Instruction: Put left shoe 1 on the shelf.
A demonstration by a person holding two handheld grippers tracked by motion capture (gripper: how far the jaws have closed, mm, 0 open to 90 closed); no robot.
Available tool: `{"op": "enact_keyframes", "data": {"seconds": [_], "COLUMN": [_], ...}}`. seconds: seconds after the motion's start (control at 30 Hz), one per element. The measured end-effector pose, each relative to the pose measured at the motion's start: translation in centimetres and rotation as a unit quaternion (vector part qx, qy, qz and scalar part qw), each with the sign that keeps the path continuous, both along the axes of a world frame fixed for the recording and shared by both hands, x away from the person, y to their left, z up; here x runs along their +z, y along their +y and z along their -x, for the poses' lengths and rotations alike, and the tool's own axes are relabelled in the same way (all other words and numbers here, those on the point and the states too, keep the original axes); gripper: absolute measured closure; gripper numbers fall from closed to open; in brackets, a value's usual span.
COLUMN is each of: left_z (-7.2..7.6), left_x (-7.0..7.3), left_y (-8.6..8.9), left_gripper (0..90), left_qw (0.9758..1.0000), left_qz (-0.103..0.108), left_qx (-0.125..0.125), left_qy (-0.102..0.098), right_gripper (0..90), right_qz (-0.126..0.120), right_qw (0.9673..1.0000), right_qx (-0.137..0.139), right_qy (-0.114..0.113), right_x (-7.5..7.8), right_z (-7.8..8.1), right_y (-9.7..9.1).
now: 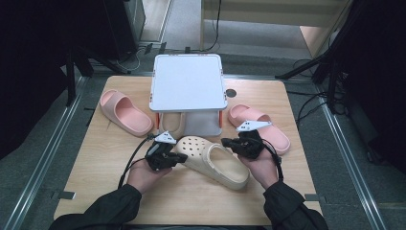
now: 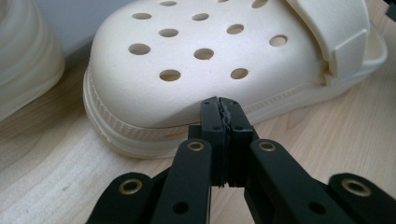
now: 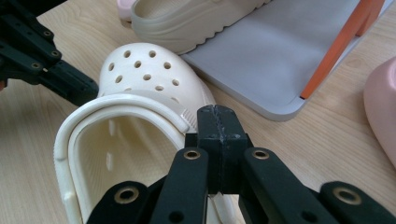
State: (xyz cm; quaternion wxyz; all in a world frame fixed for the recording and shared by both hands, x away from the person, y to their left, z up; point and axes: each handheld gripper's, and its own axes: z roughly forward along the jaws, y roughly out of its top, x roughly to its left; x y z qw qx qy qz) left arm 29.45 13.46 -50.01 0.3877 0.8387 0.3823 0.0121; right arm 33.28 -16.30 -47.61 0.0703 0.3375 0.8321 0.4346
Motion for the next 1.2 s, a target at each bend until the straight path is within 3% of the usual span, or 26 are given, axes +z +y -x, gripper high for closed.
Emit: {"op": "enact_keyframes", "data": {"seconds": [0.23, 0.6, 1.2], "left_z": [-1.0, -2.1, -3.6], "left_x": [-0.1, 0.0, -0.2], "left_y": [0.1, -0.1, -0.1], "left_gripper": [89.1, 89.2, 89.0], "left_qw": [0.9999, 0.9999, 0.9995], "left_qz": [0.013, 0.007, 0.018], "left_qx": [0.005, 0.004, 0.024], "left_qy": [0.01, 0.006, 0.006], "right_gripper": [90.0, 90.0, 90.0], "right_qz": [-0.002, -0.005, -0.01], "right_qw": [1.0, 0.9999, 0.9997], "right_qx": [-0.008, -0.013, 0.01], "right_qy": [0.003, 0.007, 0.021], "right_x": [0.0, 0.0, -0.1], "right_z": [0.7, 2.2, 5.3], "right_y": [-0.4, -0.5, 1.0]}}
